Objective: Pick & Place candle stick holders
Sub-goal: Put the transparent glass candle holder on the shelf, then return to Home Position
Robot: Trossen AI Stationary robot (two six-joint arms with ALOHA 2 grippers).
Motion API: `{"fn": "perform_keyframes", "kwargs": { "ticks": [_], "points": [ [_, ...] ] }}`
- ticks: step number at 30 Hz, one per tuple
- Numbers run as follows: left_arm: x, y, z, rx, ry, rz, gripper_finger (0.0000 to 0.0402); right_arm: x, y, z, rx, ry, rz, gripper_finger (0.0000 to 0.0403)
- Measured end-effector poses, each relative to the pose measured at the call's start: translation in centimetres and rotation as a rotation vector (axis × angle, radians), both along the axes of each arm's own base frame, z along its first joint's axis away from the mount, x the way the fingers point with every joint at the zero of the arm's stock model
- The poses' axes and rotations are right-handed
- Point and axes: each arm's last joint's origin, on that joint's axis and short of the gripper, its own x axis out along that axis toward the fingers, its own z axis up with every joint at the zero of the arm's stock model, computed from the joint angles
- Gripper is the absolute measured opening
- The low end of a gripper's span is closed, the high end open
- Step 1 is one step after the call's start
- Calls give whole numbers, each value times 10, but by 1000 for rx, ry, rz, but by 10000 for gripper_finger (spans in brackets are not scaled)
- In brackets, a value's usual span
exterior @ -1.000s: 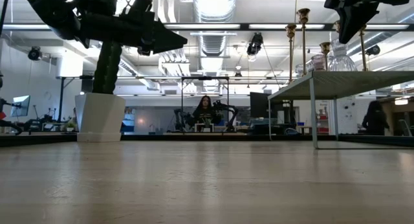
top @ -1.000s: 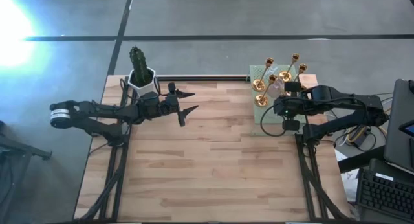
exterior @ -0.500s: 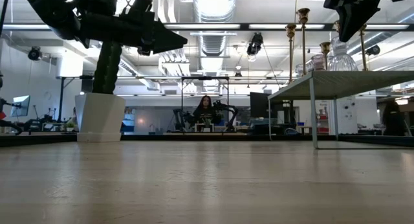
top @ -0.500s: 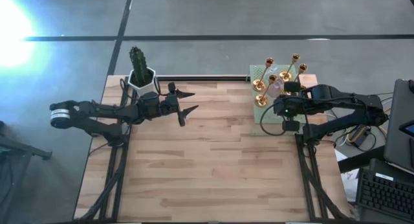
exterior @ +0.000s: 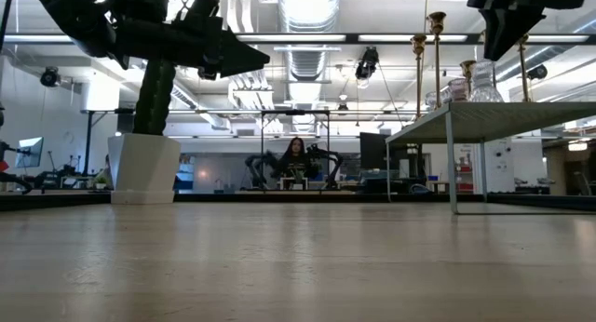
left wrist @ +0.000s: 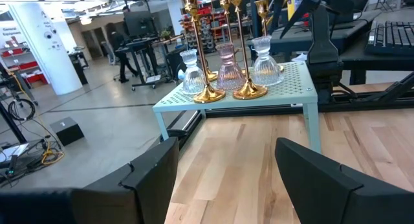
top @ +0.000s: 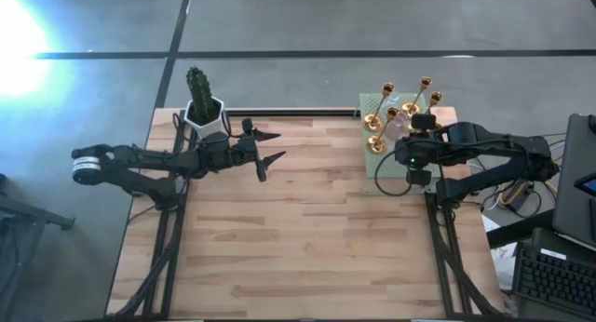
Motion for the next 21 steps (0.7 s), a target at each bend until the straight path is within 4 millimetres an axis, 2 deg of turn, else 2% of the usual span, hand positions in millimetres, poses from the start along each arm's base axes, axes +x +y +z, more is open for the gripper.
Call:
{"fn": "perform_keyframes", "kwargs": {
  "ticks": [12, 17, 21],
  "points": [
    [0, 0, 0, 1, 1, 0, 262, -1, 0, 8, 12, -62, -47, 198],
    [0, 0, 0, 1, 1, 0, 262, -6, 3, 29, 114, -166, -99, 242],
    [0, 0, 0, 0, 0, 0, 262, -12, 8, 57, 346, -321, -124, 262]
  ]
}}
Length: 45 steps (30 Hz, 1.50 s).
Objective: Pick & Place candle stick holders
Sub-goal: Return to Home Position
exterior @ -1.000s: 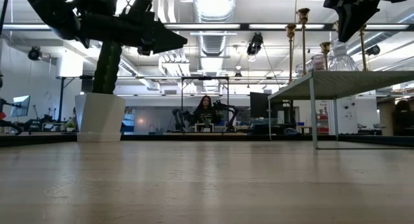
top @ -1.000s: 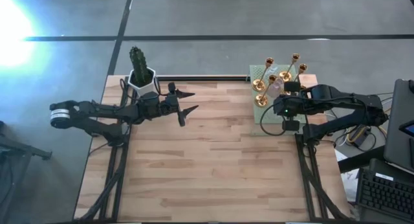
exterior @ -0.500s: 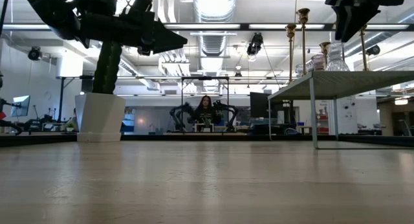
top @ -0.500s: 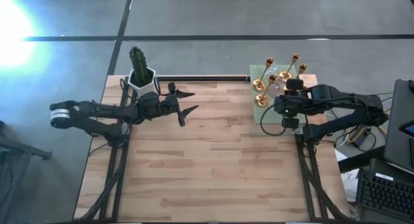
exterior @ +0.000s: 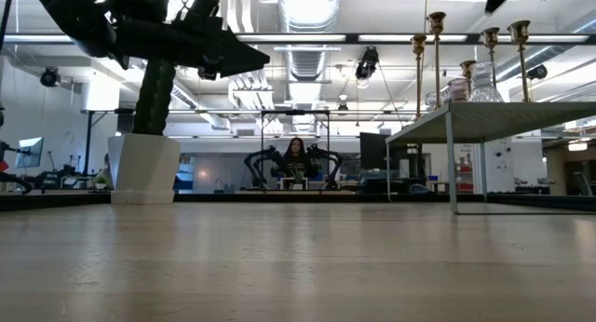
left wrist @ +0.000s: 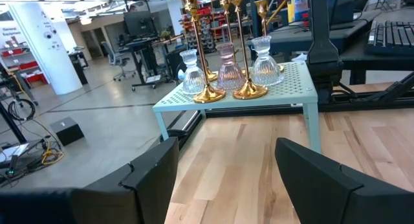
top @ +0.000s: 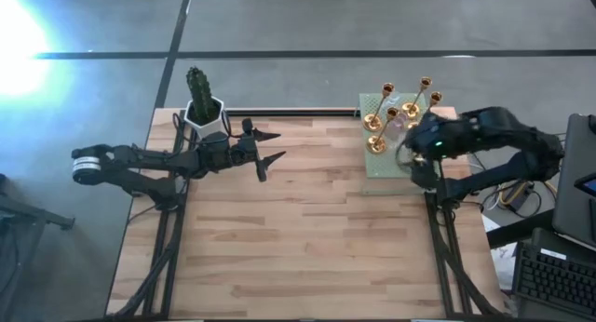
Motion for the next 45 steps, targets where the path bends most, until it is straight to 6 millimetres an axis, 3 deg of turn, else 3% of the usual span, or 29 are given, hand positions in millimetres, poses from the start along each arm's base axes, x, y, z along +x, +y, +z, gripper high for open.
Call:
{"fn": "perform_keyframes", "kwargs": {
  "ticks": [3, 6, 10, 16, 18, 23, 31, 39, 45],
  "points": [
    [0, 0, 0, 0, 0, 0, 262, -7, 6, 20, 179, -99, 46, 261],
    [0, 0, 0, 0, 0, 0, 262, -10, 15, 33, 241, -170, 141, 236],
    [0, 0, 0, -1, 0, 0, 262, -11, 27, 40, 293, -217, 219, 172],
    [0, 0, 0, -1, 0, 0, 262, -14, 47, 33, 407, -139, 321, 44],
    [0, 0, 0, -1, 0, 0, 262, -20, 52, 32, 425, -102, 353, 19],
    [0, 0, 0, -1, 0, 0, 262, -43, 60, 32, 437, -114, 469, 9],
    [0, 0, 0, -1, 1, 0, 262, -76, 47, 24, 437, -306, 499, 8],
    [0, 0, 0, -1, 1, 1, 262, -92, 45, -27, 661, -448, 673, 8],
    [0, 0, 0, -1, 0, 1, 262, -88, 50, -63, 726, -627, 802, 8]
  ]
}}
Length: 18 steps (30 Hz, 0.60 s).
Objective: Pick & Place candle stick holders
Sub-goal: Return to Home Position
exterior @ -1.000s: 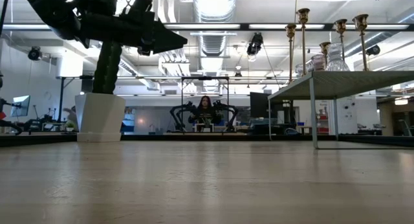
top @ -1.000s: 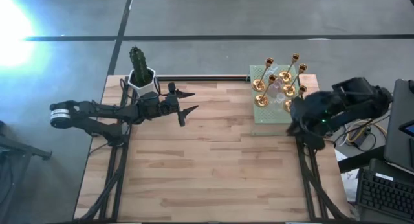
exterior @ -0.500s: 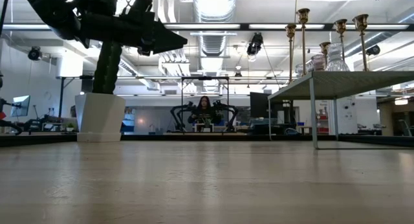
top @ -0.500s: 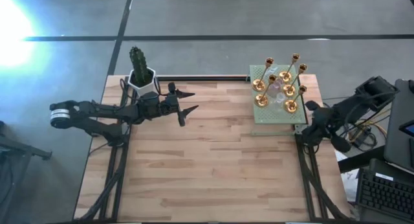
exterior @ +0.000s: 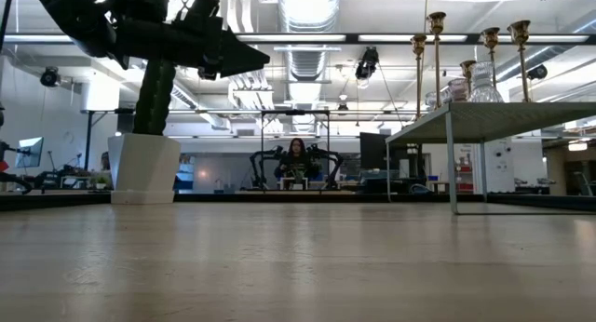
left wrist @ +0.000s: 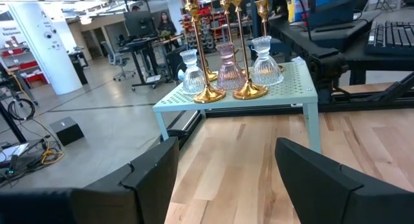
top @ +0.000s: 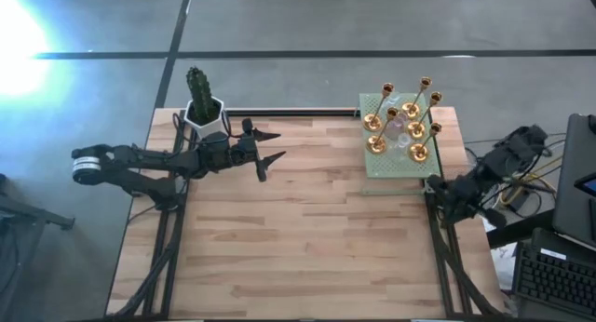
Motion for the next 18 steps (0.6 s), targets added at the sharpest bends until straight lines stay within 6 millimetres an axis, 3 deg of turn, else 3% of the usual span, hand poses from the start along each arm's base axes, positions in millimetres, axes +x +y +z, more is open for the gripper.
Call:
{"fn": "perform_keyframes", "kwargs": {
  "ticks": [9, 18],
  "points": [
    [0, 0, 0, 0, 0, 0, 262, 20, 10, -48, -131, -286, -13, 8],
    [0, 0, 0, 0, 1, -1, 262, 35, 14, -86, -315, -380, -144, 8]
  ]
}}
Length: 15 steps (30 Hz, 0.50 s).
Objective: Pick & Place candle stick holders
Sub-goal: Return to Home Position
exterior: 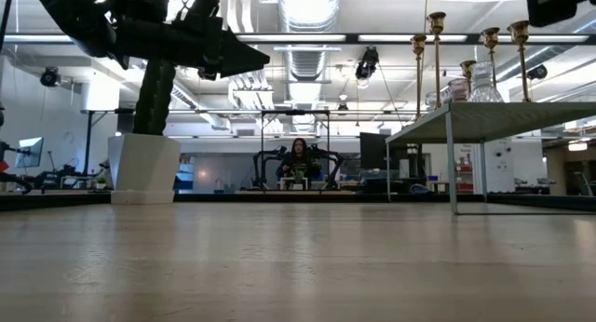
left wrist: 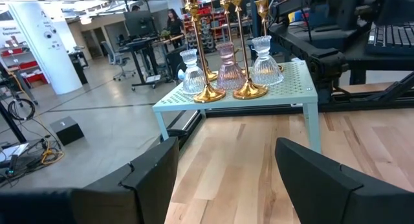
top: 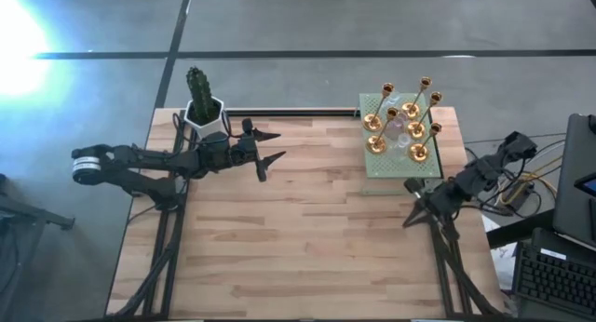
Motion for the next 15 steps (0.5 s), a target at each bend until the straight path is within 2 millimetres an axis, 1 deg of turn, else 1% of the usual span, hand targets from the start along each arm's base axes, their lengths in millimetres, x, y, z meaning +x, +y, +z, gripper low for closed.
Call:
{"fn": "perform_keyframes", "kwargs": {
  "ticks": [4, 9, 13, 15],
  "points": [
    [0, 0, 0, 0, 1, 0, 262, 1, 1, -12, -32, 7, 6, 8],
    [0, 0, 0, -1, 3, 0, 262, 1, 0, -21, -20, -16, -11, 8],
    [0, 0, -1, -2, 8, 0, 262, 3, -1, -37, 3, -30, -76, 8],
    [0, 0, -1, -3, 11, 0, 262, 3, -1, -45, 20, -57, -80, 8]
  ]
}}
